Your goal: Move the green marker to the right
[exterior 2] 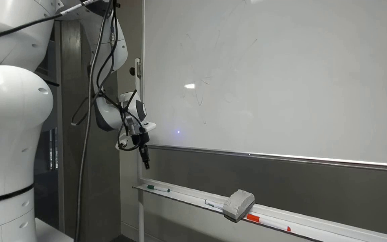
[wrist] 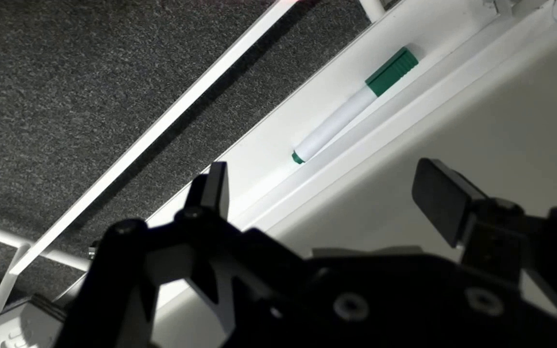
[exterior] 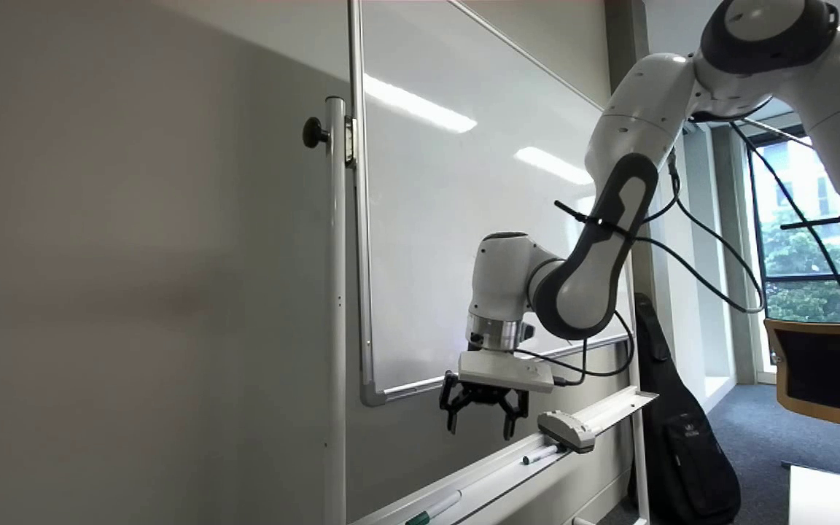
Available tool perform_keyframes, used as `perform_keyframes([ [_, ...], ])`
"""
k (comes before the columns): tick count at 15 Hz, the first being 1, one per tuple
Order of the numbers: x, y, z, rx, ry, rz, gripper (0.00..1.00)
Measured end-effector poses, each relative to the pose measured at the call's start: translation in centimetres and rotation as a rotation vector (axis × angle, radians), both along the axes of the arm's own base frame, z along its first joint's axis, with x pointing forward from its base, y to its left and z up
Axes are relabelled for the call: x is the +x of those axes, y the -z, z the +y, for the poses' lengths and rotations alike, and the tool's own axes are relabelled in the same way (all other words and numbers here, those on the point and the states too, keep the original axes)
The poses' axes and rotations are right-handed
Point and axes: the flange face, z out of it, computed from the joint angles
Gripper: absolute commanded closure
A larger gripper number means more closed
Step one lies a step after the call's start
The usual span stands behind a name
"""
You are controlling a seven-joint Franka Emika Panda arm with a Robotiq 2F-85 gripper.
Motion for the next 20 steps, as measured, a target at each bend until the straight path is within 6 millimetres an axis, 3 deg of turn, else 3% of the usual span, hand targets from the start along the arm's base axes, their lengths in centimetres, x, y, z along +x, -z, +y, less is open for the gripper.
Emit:
perform_keyframes([
  [9,3.9,2.1,-1.7,0.104,0.287,-0.056,0.00],
  [20,3.9,3.2,-1.6,0.106,0.306,-0.039,0.00],
])
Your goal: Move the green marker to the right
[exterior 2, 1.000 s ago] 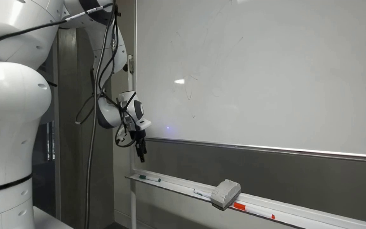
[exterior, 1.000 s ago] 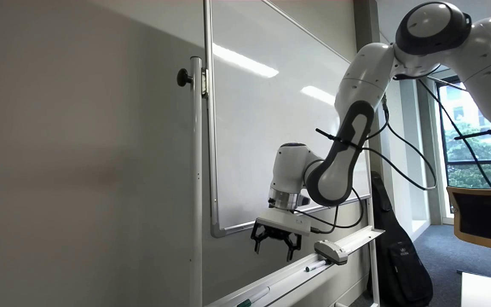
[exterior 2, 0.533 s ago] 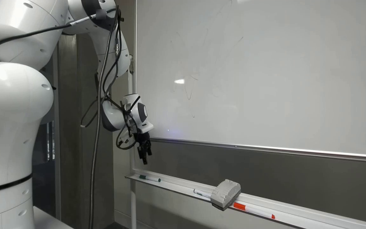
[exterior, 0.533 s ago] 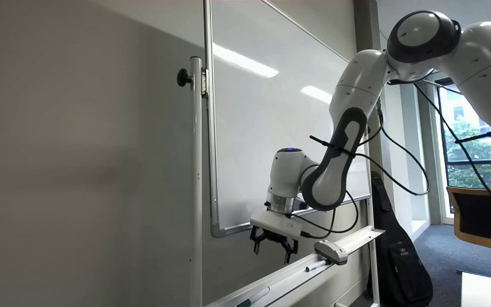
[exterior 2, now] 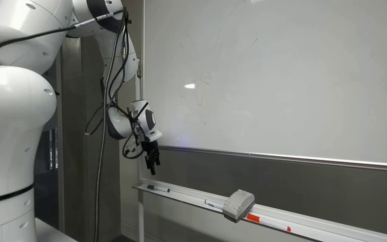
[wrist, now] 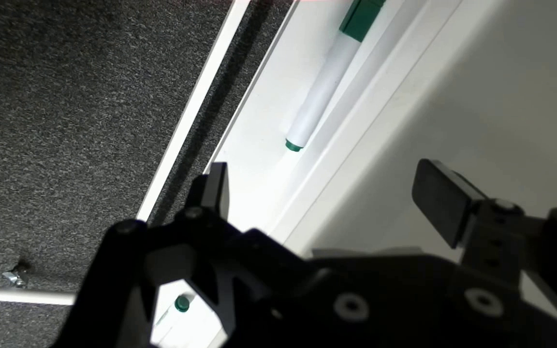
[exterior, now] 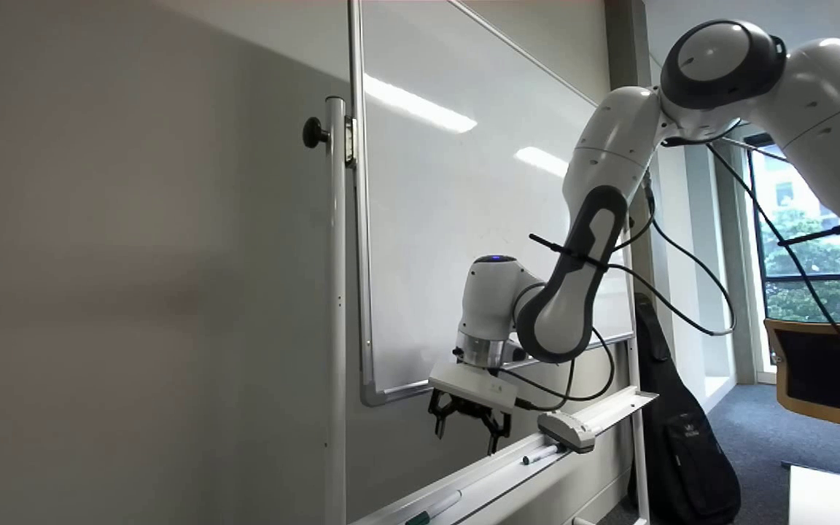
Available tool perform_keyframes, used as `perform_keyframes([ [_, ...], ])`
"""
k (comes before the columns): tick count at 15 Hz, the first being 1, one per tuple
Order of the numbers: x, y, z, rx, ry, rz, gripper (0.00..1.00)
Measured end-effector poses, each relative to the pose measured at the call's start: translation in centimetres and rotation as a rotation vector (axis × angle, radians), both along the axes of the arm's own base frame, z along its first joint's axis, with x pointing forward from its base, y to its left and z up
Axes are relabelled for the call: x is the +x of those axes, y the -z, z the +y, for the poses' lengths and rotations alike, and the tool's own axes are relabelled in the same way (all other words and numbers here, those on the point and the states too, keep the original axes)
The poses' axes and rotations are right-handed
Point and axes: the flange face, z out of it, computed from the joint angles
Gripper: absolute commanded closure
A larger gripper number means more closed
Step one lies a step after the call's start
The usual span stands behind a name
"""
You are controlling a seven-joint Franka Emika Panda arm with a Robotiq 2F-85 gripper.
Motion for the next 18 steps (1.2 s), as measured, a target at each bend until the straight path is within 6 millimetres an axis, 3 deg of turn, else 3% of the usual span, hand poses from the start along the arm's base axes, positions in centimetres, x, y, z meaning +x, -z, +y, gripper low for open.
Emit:
perform_keyframes([
  [9,0.4,5.5,0.5,0.043,0.032,0.063,0.00],
  [18,2.8,6.7,0.2,0.077,0.101,-0.016,0.00],
])
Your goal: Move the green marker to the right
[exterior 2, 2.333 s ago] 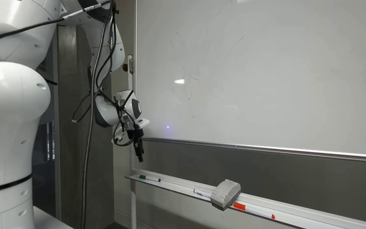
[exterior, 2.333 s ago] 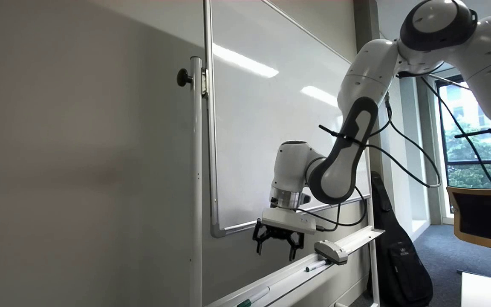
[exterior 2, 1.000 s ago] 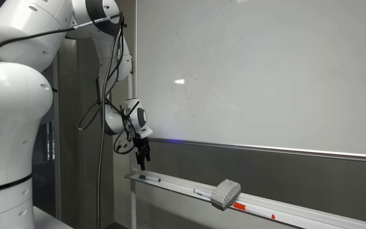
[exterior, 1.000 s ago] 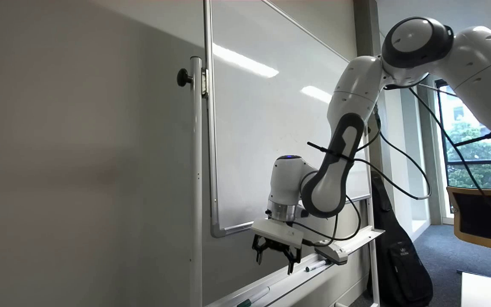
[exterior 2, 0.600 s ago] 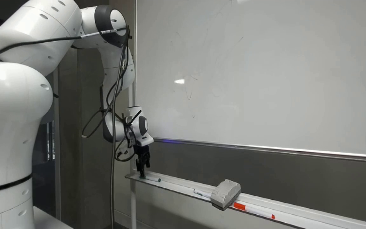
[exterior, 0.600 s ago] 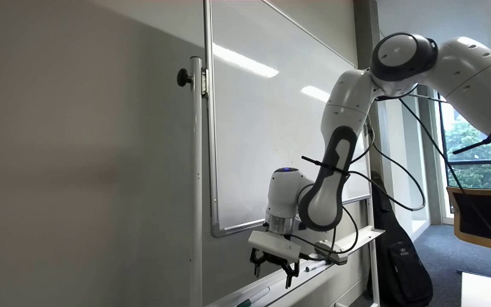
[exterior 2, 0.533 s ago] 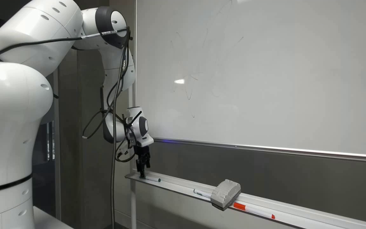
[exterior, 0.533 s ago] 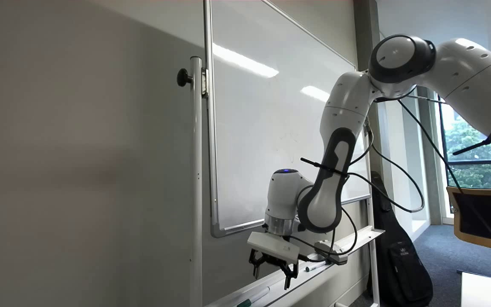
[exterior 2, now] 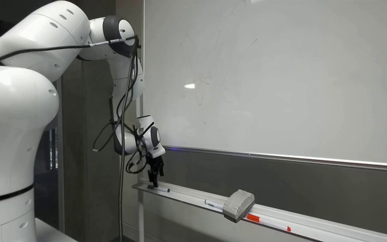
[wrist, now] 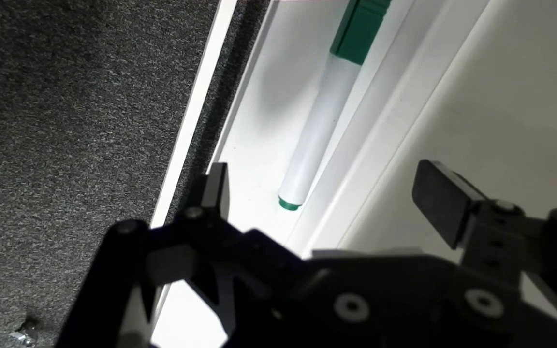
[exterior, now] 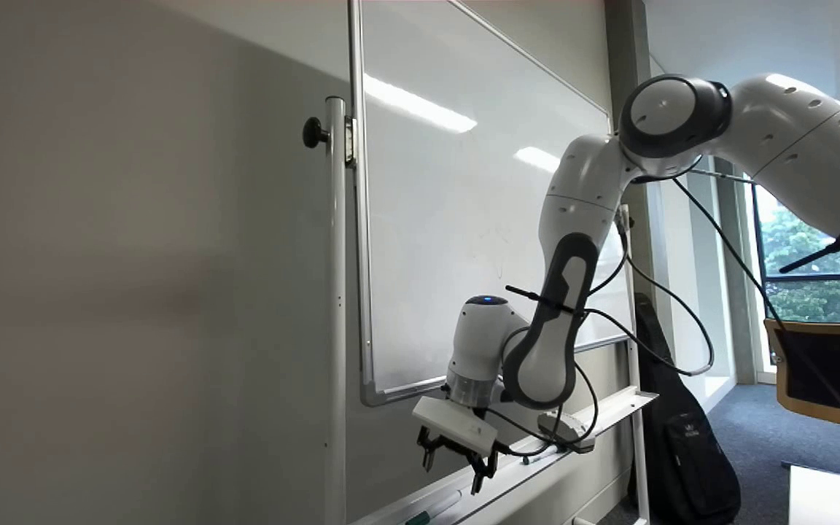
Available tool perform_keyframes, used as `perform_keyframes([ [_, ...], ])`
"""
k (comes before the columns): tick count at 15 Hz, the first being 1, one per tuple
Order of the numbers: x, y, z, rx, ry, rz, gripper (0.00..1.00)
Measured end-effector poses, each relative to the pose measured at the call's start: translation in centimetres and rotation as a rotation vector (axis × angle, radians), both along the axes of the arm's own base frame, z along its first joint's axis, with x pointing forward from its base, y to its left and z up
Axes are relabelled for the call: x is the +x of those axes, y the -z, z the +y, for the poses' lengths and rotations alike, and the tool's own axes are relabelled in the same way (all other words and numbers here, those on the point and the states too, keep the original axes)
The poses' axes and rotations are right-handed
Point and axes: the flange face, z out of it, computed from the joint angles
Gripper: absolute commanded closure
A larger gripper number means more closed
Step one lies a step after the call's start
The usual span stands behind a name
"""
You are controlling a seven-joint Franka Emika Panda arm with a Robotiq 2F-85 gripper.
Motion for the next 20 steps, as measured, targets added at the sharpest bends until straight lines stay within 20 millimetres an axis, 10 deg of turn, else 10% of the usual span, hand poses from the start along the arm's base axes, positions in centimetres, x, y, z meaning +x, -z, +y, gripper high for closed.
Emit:
perform_keyframes([
  [9,0.3,1.7,0.2,-0.009,0.017,0.011,0.71],
  [20,0.5,2.2,0.3,-0.009,0.017,0.013,0.54],
])
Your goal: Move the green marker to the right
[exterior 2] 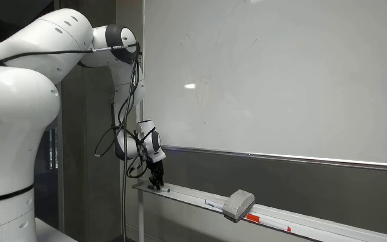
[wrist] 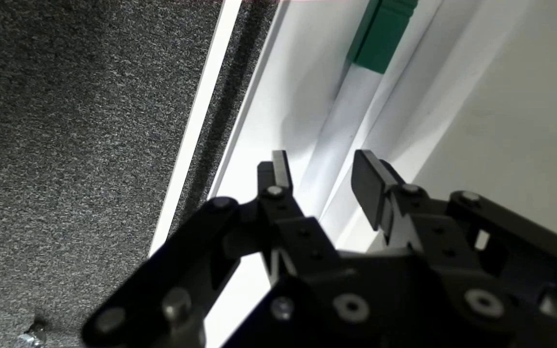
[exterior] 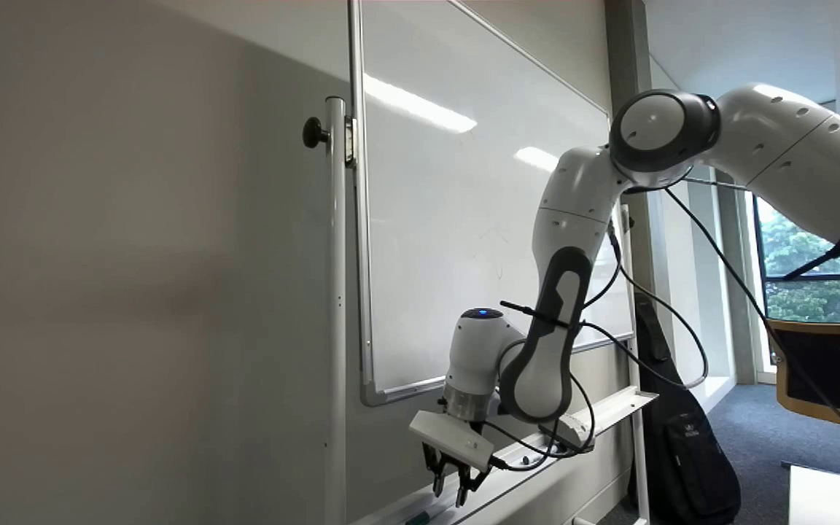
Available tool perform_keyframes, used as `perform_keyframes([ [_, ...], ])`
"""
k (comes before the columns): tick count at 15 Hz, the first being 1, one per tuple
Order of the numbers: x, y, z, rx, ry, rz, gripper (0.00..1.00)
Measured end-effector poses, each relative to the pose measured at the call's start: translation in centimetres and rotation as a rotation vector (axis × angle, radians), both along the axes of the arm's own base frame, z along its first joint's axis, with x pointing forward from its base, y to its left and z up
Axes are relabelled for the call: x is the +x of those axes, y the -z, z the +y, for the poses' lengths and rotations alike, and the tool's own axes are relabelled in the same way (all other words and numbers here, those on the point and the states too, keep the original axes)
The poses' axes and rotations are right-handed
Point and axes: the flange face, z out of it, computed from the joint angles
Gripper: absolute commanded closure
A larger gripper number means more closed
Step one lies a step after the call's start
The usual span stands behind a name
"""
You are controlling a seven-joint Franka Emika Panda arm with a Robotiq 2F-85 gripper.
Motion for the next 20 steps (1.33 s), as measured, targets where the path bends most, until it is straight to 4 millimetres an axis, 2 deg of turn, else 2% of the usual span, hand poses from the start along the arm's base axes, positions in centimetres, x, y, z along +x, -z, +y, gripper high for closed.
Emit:
perform_keyframes([
  [3,0.0,0.0,0.1,0.001,0.000,-0.001,0.58],
  [8,0.1,-0.1,0.1,0.002,-0.001,-0.002,0.52],
  [11,0.1,-0.1,0.2,0.003,-0.002,-0.002,0.57],
  [12,0.1,-0.1,0.2,0.003,-0.002,-0.002,0.55],
  [14,0.1,0.0,0.2,0.004,0.000,-0.002,0.61],
  [18,0.6,0.9,0.0,0.015,0.031,0.008,0.50],
  [19,0.8,1.2,-0.2,0.023,0.048,0.015,0.52],
  [20,0.8,1.5,-0.1,0.032,0.062,0.023,0.46],
])
